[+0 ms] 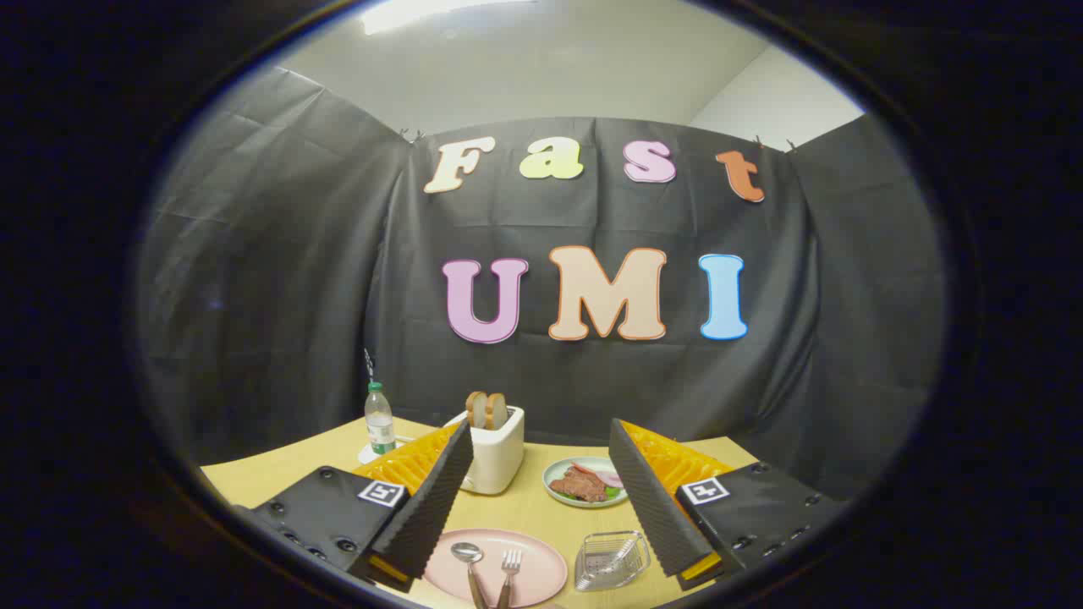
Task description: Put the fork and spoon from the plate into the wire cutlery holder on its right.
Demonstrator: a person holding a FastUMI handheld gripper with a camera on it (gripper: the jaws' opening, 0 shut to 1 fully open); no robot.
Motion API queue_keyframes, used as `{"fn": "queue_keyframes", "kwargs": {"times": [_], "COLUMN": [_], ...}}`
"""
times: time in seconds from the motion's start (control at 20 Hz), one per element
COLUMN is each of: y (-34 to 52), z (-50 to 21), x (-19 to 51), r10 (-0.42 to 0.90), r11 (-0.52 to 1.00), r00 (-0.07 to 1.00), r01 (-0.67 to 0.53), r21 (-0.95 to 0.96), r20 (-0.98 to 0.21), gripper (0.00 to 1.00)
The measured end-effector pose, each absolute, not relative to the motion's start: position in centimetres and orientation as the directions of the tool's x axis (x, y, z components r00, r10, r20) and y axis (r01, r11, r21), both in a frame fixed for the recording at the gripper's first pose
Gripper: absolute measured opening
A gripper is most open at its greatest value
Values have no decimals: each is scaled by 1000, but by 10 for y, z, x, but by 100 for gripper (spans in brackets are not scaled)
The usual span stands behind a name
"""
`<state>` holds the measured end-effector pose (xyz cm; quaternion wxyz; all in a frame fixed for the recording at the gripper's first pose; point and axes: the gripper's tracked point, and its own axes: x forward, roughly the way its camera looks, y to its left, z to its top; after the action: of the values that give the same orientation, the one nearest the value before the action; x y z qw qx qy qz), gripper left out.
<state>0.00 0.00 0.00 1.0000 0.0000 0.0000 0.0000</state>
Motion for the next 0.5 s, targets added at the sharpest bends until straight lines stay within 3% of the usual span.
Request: {"fn": "queue_keyframes", "kwargs": {"times": [0.5], "y": [-12], "z": [-5], "x": [3], "r10": [4], "r11": [1000], "r00": [1000], "r01": [-4], "r21": [-8], "r20": [-6], "gripper": [100]}}
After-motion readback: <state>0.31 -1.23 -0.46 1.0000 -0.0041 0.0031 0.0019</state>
